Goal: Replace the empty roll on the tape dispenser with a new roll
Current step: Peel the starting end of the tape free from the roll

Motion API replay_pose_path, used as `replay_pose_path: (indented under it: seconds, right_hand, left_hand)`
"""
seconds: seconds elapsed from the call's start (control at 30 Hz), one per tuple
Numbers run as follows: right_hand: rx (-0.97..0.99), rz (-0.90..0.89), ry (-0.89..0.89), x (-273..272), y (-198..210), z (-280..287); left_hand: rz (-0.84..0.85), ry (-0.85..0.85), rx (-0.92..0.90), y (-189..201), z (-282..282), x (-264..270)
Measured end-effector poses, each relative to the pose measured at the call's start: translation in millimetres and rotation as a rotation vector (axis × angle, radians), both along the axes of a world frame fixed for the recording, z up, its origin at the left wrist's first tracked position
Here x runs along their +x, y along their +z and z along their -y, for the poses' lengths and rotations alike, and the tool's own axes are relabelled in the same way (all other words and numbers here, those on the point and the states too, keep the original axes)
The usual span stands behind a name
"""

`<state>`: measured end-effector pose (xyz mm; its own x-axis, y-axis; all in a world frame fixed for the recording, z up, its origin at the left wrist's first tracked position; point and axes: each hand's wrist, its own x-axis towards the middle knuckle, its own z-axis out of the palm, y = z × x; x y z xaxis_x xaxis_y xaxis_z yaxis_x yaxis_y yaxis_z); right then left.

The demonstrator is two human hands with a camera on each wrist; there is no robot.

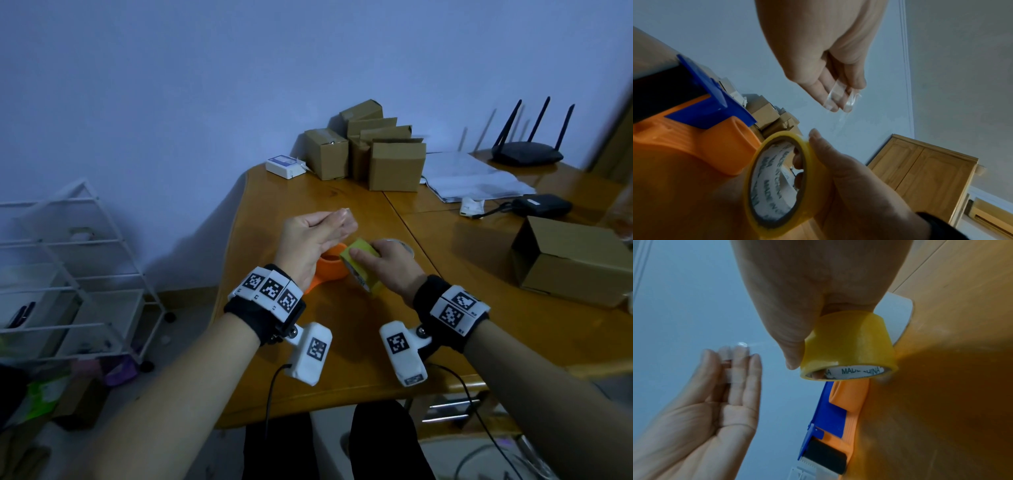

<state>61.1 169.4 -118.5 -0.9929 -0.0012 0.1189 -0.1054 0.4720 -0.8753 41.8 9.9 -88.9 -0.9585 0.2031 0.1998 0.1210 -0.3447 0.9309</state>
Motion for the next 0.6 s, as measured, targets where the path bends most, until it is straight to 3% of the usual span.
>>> replay_pose_path:
  seconds: [0.3,0.6]
  right_hand:
    - [0.009,0.033,-0.02,-2.1,-1.0,-0.7]
    - [-0.119,0.088,0.124,5.0,-7.3,-11.9]
  left_hand:
    - [-0.025,0.015,0.001,1.3,1.4,-1.5]
    - [0.026,0.106,-0.05,-4.5,3.1,-8.2]
